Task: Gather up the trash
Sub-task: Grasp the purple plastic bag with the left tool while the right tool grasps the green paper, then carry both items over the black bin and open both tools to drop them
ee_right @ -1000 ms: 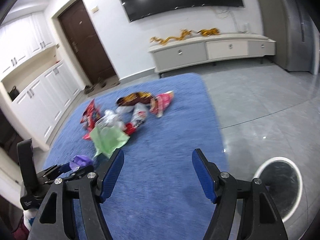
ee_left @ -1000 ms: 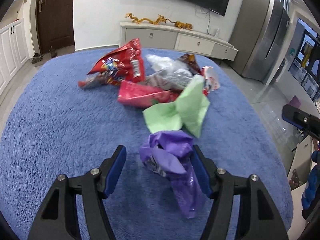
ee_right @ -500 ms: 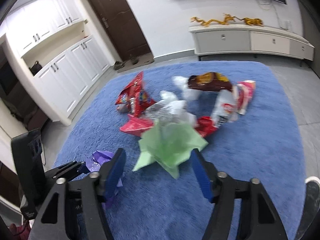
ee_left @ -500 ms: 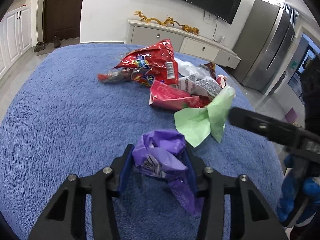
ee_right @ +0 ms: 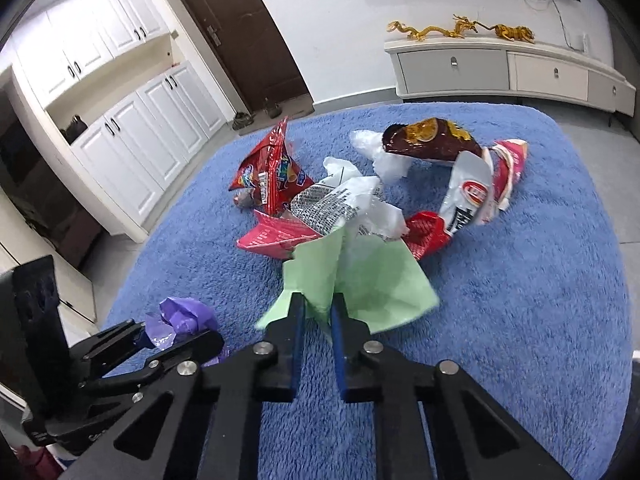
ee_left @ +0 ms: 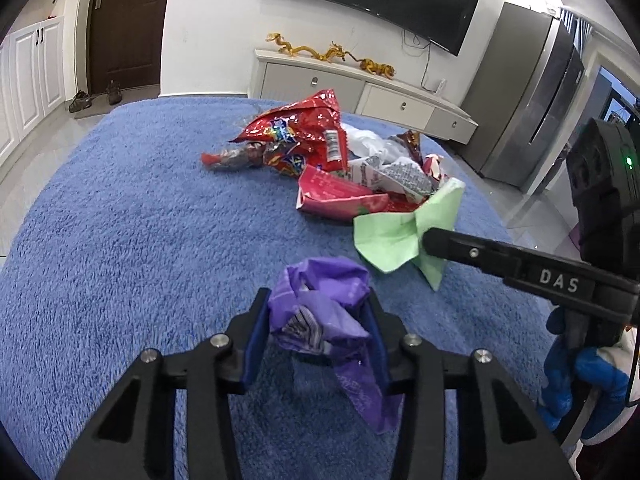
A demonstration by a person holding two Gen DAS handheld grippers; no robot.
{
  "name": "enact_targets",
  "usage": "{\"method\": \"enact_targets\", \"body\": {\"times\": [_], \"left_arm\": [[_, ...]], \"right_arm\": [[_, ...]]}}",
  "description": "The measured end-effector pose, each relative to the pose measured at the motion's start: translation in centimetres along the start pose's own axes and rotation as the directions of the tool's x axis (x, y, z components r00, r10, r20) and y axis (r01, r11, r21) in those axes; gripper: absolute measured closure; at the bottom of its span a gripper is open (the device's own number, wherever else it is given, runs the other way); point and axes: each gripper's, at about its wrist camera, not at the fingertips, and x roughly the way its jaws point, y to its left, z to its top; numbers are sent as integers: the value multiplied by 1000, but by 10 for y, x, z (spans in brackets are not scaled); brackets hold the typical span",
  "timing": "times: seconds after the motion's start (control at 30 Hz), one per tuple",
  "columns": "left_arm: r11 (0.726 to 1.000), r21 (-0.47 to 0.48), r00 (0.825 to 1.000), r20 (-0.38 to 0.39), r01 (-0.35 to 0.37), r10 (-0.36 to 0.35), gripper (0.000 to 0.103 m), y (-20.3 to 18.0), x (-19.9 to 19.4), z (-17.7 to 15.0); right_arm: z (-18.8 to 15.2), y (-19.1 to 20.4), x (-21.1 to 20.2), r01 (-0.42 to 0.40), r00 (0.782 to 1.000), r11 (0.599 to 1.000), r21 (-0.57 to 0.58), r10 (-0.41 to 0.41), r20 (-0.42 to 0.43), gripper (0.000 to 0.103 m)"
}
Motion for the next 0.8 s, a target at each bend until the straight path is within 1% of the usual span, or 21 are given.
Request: {"method": "enact_targets", "body": {"times": [0.17, 0.23, 0.47, 0.67, 0.8], "left_arm": [[1000, 5, 1000, 25, -6, 5, 62, -3, -17, -4], [1000, 7, 999, 34, -8, 8, 62, -6, -22, 0], [1000, 20, 997, 75, -21, 20, 62, -16, -43, 5], [998, 60, 995, 101, -15, 8, 62, -38, -52, 14], [994, 104, 994, 103, 14, -25, 62, -63, -49, 24]], "right_arm": [[-7, 1, -23, -21, 999, 1000, -5, 21, 36, 94], [-12, 2, -32, -29, 998, 1000, -5, 29, 54, 97], [-21, 6, -62, -34, 992, 999, -15, 36, 118, 97], [-26, -2, -97, -12, 982, 1000, 2, 11, 190, 97], [-32, -14, -118, 17, 972, 999, 34, -24, 233, 97]]}}
